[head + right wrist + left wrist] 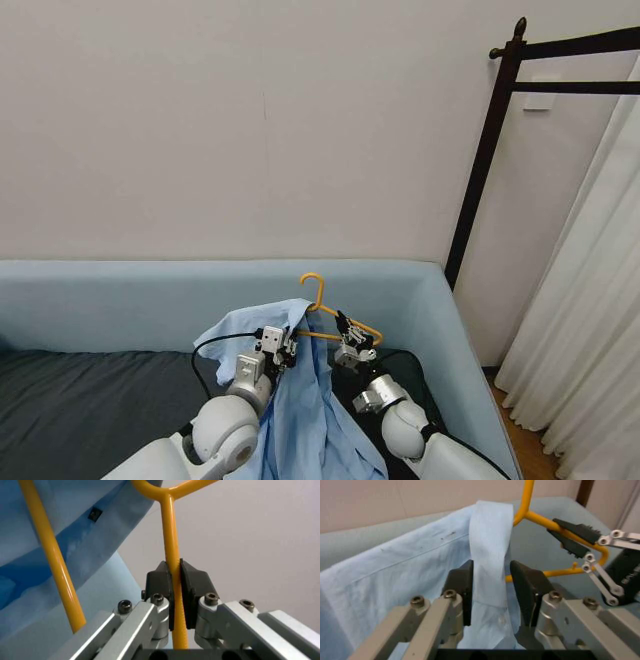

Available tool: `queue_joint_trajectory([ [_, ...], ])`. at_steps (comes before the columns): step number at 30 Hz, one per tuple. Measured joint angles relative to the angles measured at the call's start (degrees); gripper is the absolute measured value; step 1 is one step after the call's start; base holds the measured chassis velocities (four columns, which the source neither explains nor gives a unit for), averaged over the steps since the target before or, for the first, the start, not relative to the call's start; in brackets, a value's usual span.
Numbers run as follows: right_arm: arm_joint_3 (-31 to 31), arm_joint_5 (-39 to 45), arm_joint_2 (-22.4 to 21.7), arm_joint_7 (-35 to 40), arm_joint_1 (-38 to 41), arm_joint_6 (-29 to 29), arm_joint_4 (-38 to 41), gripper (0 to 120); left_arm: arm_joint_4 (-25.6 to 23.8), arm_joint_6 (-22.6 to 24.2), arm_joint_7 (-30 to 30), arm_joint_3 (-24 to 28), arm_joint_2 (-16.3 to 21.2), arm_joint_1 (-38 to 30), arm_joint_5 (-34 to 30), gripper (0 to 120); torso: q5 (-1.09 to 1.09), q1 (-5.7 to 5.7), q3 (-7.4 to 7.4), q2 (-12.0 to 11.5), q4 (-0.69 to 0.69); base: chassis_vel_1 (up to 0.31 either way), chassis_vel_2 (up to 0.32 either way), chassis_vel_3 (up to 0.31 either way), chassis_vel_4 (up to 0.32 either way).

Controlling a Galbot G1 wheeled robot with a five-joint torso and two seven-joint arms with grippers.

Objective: Pick up the clothes from the sofa and hang them on the clothes hanger.

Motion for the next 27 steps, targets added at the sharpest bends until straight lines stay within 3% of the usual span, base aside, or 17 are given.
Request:
queue_joint_trajectory([
  [3,0.8,-0.6,0.1,0.1,0.3,0.7,-0.4,4,-4.1,-2.7,7.3,-6.5,7.0,6.7,1.4,52,-0.02,0.0,0.0,0.0,0.01,0.0,0.0,0.0,0.0],
  [5,1.0,-0.7,0.0,0.1,0.3,0.9,-0.5,4,-4.6,-3.8,8.8,-7.7,8.5,8.1,1.6,54,-0.02,0.0,0.0,0.0,0.03,0.0,0.0,0.0,0.0],
  [7,1.8,-1.7,-0.2,0.3,0.3,1.6,-0.6,4,-5.4,-8.7,15.6,-11.8,15.5,11.7,2.0,66,-0.01,-0.01,-0.01,0.0,0.05,0.0,0.0,0.0,0.0],
  [8,1.8,-1.7,-0.2,0.3,0.3,1.6,-0.6,4,-5.4,-8.7,15.6,-11.8,15.5,11.7,2.0,66,-0.01,-0.01,-0.01,0.0,0.05,0.0,0.0,0.0,0.0],
  [11,2.4,-2.4,-0.3,0.3,-0.3,2.0,0.0,4,-2.3,-13.9,23.8,-13.6,20.4,10.0,-1.5,79,-0.01,-0.01,-0.01,0.0,0.03,0.0,0.0,0.0,0.0],
  [13,2.6,-3.4,-0.2,0.3,-0.8,2.1,0.5,4,3.2,-17.4,29.6,-12.9,21.6,5.9,-3.9,87,0.01,-0.01,-0.01,0.0,0.01,0.0,0.0,0.0,0.0],
  [14,2.6,-3.4,-0.2,0.3,-0.8,2.1,0.5,4,3.2,-17.4,29.6,-12.9,21.6,5.9,-3.9,87,0.01,-0.01,-0.01,0.0,0.01,0.0,0.0,0.0,0.0],
  [18,3.0,-5.8,-0.4,0.3,-2.1,3.0,1.4,4,15.8,-20.1,40.8,-5.8,21.2,-7.0,-8.5,100,0.0,-0.01,0.0,0.0,0.03,0.0,0.0,0.0,0.0],
  [20,3.2,-6.3,-0.5,0.3,-2.4,3.2,1.4,4,17.7,-20.5,42.7,-3.8,21.0,-9.5,-8.9,100,-0.01,-0.01,0.0,0.0,0.03,0.0,0.0,0.0,0.0],
  [24,4.1,-7.8,-0.6,0.3,-3.2,3.6,1.8,4,27.7,-23.3,52.1,11.4,18.1,-25.3,-10.4,100,-0.01,0.0,0.01,0.0,-0.01,0.0,0.0,0.0,0.0],
  [25,4.1,-7.8,-0.6,0.3,-3.2,3.6,1.8,4,27.7,-23.3,52.1,11.4,18.1,-25.3,-10.4,100,-0.01,0.0,0.01,0.0,-0.01,0.0,0.0,0.0,0.0],
  [27,4.3,-8.0,-0.6,0.4,-3.2,3.6,2.0,4,32.2,-23.9,56.5,16.9,16.0,-31.9,-11.5,100,0.01,0.0,0.01,0.0,0.0,0.0,0.0,0.0,0.0],
])
